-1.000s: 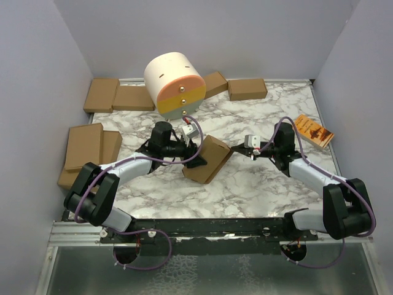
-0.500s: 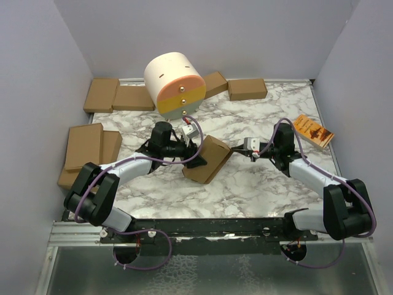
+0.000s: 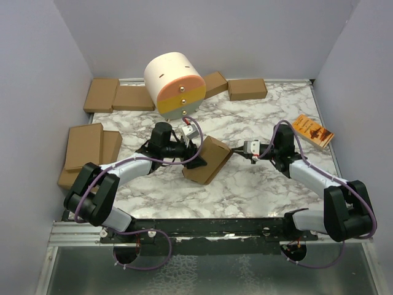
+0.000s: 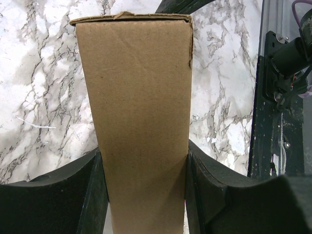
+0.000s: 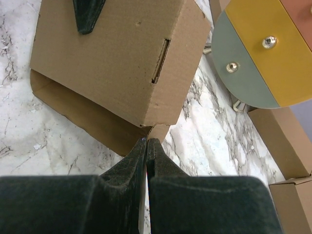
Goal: Fold the paper box
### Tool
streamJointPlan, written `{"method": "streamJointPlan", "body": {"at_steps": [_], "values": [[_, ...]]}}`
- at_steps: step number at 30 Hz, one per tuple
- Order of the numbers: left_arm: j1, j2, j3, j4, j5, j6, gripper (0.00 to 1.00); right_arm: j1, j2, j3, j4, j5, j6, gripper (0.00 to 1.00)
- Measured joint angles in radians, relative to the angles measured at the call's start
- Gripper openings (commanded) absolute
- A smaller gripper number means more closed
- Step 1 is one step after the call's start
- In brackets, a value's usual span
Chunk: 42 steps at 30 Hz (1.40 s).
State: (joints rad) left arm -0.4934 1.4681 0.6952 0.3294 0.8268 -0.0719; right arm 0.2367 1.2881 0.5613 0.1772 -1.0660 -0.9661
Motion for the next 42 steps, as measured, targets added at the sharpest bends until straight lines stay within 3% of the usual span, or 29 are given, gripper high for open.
{"method": "streamJointPlan", "body": {"at_steps": [18, 42], "values": [[0.000, 0.000, -0.002, -0.001, 0.005, 0.000, 0.24, 0.005, -0.006, -0.026, -0.005, 0.000, -0.084, 0.01], [0.004, 0.001, -0.002, -0.009, 0.008, 0.000, 0.24, 0.046, -0.014, 0.031, -0.059, 0.035, 0.019, 0.04]]}}
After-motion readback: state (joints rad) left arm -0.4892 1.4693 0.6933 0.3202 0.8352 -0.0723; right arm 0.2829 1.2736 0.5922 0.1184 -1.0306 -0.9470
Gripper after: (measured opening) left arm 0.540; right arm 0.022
